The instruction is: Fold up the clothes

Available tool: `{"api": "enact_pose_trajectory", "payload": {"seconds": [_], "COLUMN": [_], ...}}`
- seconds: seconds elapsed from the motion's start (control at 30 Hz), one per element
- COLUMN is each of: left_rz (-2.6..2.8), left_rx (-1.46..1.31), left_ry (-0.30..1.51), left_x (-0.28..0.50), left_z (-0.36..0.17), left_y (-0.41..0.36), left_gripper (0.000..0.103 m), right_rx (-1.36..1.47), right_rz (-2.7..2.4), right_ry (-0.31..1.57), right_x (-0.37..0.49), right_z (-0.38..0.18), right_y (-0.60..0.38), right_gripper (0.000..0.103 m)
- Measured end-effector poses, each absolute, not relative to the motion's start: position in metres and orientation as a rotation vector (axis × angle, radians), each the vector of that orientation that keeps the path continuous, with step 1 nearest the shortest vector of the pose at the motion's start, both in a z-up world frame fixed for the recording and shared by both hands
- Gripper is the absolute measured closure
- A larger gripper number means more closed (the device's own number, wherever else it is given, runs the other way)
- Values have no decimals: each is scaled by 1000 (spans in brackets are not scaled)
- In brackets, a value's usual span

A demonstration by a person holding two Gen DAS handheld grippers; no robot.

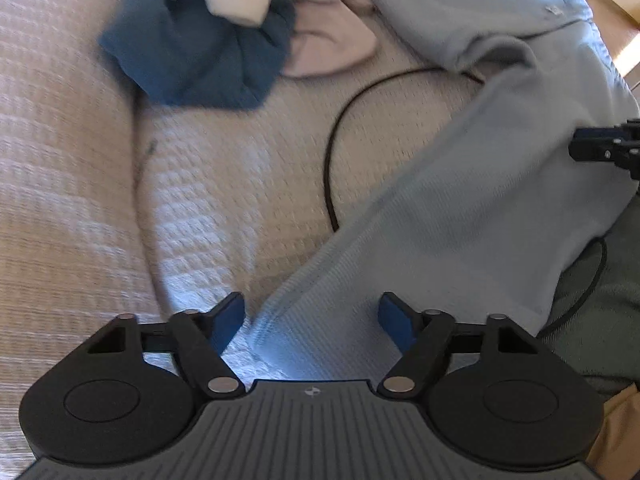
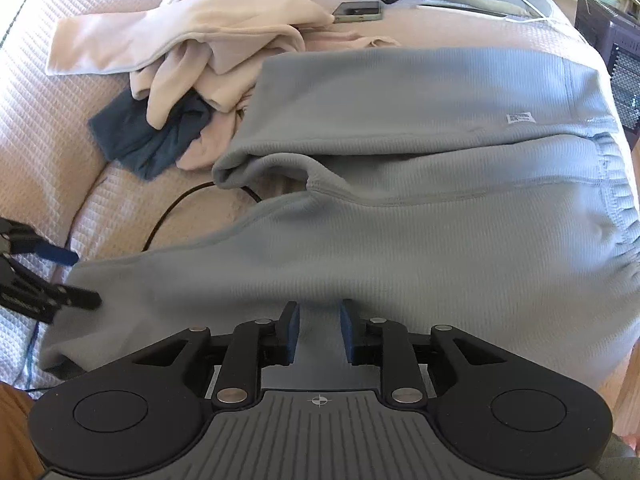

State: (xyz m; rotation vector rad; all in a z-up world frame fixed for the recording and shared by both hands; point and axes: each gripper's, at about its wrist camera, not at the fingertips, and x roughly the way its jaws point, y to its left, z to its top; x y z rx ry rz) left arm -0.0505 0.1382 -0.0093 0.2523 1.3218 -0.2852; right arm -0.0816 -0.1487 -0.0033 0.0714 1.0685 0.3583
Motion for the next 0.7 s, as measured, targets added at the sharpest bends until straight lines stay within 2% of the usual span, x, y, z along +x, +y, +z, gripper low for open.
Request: {"api": "enact_pose_trajectory", "payload": {"seconds": [0.03,0.07,0.13,0.2,0.43,0.53,0.7], "left_rz": [-296,-306,-370,-435,-655,-761,-828], "left_rx": [253,254,242,229,183,198,359], "left_ry": [1329,1336,1301,1264,1126,1050,1015], "left_x": [-51,-52,-50,-48,-39,-34,-21], "left_z": [-11,-12,3,18,71,95,92], "left_y": [137,135,124,113,75,51,-6], "left_gripper": [49,55,77,86,94,94,94], "right_rx": [69,68,64,61,97,169,271], "right_rz": [358,358,357,355,301,256,162], "right_ry": [1069,1069,1068,1066,1021,947,848], "right_x": [-81,-81,-82,-82,-89,-96,-111], "right_z": [-4,-4,-4,-3,6,20,38], "right_y": [-148,-148,-147,-147,-153,-167,-194], "right_gripper": [79,79,79,79,79,79,71]}}
